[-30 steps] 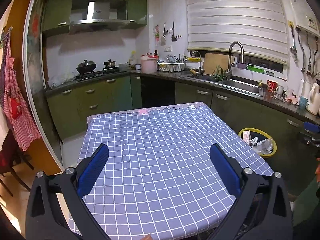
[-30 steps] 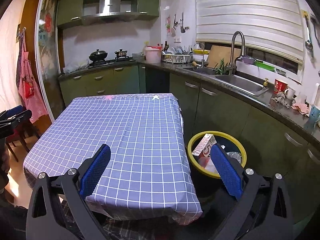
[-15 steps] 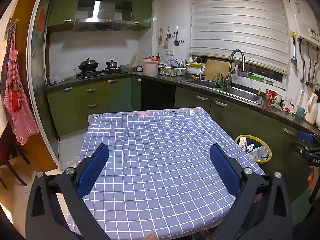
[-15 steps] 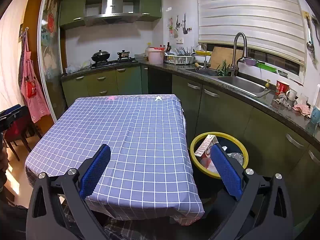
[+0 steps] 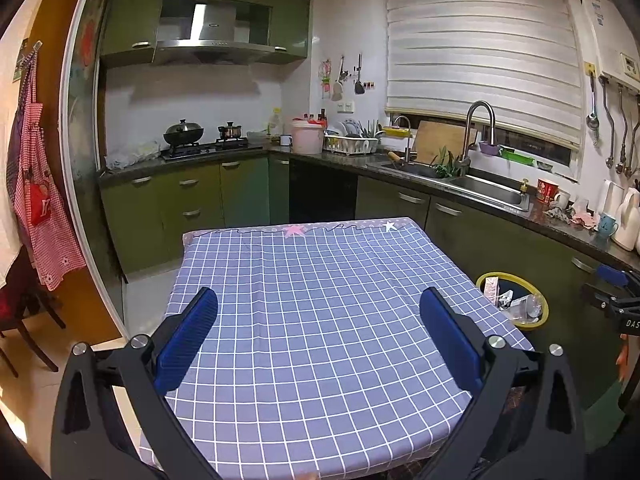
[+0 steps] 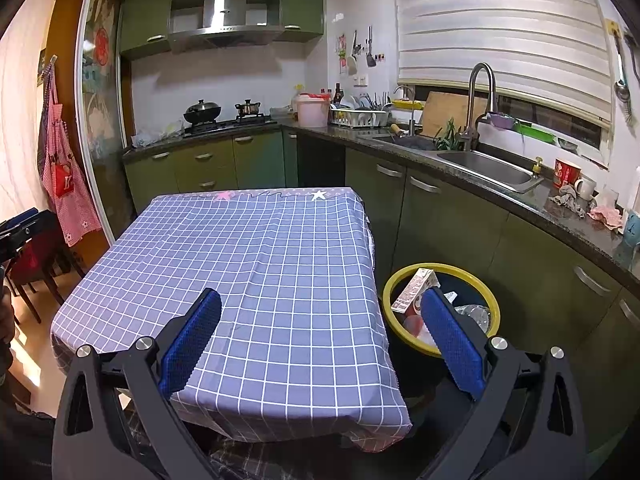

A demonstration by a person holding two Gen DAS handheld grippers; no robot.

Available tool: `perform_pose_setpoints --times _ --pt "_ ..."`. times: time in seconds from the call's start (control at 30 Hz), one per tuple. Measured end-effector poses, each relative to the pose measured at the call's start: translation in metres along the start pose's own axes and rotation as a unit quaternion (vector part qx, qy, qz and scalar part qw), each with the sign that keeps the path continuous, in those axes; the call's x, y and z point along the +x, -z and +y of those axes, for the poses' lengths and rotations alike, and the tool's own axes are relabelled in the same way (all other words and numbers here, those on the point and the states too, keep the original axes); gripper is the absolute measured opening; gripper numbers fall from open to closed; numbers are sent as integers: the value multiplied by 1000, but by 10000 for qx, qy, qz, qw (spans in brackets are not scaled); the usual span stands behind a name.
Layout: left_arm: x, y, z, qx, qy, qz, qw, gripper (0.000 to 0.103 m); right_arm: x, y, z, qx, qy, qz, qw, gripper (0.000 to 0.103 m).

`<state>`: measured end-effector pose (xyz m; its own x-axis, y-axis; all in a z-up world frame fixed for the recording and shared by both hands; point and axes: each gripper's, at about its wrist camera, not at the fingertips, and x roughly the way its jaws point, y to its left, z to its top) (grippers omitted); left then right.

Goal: Collect trash

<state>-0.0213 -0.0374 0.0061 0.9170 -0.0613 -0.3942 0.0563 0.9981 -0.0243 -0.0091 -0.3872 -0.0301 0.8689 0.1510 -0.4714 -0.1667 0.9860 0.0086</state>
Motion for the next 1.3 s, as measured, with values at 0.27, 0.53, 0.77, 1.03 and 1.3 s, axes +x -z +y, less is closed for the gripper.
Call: perform_pose_setpoints --times 0.27,0.53,0.77,1.03,1.3 --pt "0 0 0 26 -37 13 10000 96 3 -1 3 -1 -17 17 10000 98" --pt "1 0 0 58 -26 29 10000 96 6 0 2 6 -45 36 10000 98" --pt "1 2 -2 135 -21 27 9999 96 9 1 2 -6 -36 64 10000 98" --pt "2 2 -1 117 -23 50 9999 96 11 2 2 -5 -33 82 10000 98" --pt "3 4 0 156 -28 80 9998 96 14 4 2 -15 -39 100 9999 98"
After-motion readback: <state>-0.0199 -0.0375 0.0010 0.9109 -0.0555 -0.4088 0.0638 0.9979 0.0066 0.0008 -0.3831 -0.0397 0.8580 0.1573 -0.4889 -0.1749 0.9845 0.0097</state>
